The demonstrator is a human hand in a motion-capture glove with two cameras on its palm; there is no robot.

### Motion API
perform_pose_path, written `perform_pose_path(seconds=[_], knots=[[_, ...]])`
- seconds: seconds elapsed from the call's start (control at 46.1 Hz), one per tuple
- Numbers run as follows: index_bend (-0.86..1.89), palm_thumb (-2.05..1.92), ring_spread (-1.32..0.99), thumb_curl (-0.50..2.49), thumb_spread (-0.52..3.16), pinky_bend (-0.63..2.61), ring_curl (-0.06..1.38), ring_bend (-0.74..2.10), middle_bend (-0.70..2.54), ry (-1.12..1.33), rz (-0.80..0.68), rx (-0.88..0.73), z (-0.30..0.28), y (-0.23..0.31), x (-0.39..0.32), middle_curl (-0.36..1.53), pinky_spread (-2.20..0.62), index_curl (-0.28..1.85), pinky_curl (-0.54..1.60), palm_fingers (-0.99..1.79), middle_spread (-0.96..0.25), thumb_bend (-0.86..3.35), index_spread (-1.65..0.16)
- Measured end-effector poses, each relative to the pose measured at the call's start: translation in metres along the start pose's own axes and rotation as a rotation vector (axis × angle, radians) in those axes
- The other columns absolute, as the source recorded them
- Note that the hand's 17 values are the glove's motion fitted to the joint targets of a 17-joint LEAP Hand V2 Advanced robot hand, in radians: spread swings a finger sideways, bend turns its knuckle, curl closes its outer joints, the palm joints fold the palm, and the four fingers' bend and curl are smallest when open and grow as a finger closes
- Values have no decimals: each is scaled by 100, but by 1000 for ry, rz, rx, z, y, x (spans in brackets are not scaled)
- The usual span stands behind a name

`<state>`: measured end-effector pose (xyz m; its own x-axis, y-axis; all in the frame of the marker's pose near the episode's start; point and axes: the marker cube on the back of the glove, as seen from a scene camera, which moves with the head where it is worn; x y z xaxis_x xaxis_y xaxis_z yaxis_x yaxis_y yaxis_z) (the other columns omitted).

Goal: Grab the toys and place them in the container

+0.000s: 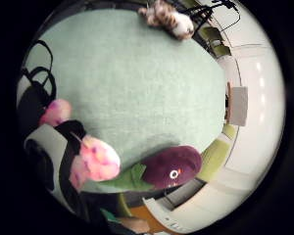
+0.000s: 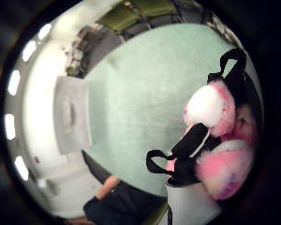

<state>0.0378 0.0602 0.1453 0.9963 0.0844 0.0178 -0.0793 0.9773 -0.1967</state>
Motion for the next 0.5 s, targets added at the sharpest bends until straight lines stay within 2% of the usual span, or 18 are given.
perform_pose_path(seconds=[0.13,0.282,0.499], knots=[[26,49,-38,54,103,82,44,112,77,-62,-59,121,-83,-3,-43,42,-42,49,33,116,-35,17,-35],[25,49,-37,59,105,85,45,113,78,-70,-220,265,-178,3,-141,45,-43,53,34,113,-36,16,-35],[23,47,-38,66,105,86,46,113,78,-119,-519,328,-236,16,-315,49,-43,59,35,111,-37,13,-35]])
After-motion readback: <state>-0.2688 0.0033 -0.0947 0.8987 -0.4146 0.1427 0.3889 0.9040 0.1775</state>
